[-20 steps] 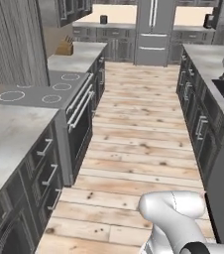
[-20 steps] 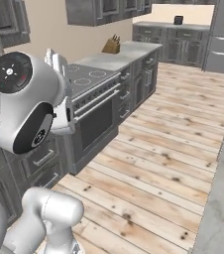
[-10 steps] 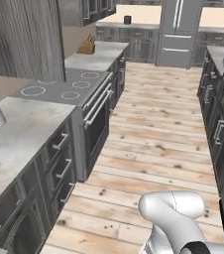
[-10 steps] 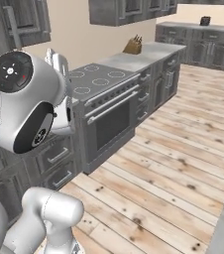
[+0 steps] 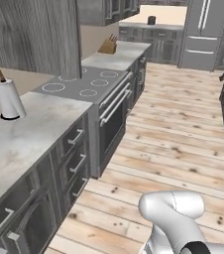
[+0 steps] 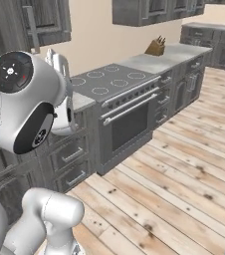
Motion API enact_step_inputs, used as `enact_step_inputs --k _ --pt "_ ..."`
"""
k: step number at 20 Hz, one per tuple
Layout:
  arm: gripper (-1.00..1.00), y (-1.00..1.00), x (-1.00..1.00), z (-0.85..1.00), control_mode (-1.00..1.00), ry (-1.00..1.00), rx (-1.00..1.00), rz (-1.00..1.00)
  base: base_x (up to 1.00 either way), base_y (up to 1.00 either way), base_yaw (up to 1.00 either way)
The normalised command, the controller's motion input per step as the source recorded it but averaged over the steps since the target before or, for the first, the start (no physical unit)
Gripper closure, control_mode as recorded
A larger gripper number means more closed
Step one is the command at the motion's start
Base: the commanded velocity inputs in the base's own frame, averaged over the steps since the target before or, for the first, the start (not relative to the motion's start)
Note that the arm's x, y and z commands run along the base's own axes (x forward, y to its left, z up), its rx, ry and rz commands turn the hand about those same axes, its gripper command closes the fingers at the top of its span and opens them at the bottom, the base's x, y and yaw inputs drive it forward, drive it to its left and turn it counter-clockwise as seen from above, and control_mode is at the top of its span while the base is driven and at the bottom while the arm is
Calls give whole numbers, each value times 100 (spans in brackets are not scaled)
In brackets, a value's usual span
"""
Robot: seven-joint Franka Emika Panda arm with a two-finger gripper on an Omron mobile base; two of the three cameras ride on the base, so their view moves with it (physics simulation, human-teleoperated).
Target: Move the bowls from the cabinet to the plates on the dining table.
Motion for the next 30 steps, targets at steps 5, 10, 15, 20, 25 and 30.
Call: enact_step_inputs --k 5,10,15,20,25,30 --pt "-100 0 0 0 100 0 0 0 0 0 25" --pt "-100 0 0 0 100 0 0 0 0 0 25" --pt "-100 0 0 0 100 0 0 0 0 0 25" --pt "-100 0 0 0 100 0 0 0 0 0 25" --pt "-100 0 0 0 100 0 0 0 0 0 25" --pt "-100 0 0 0 100 0 0 0 0 0 25"
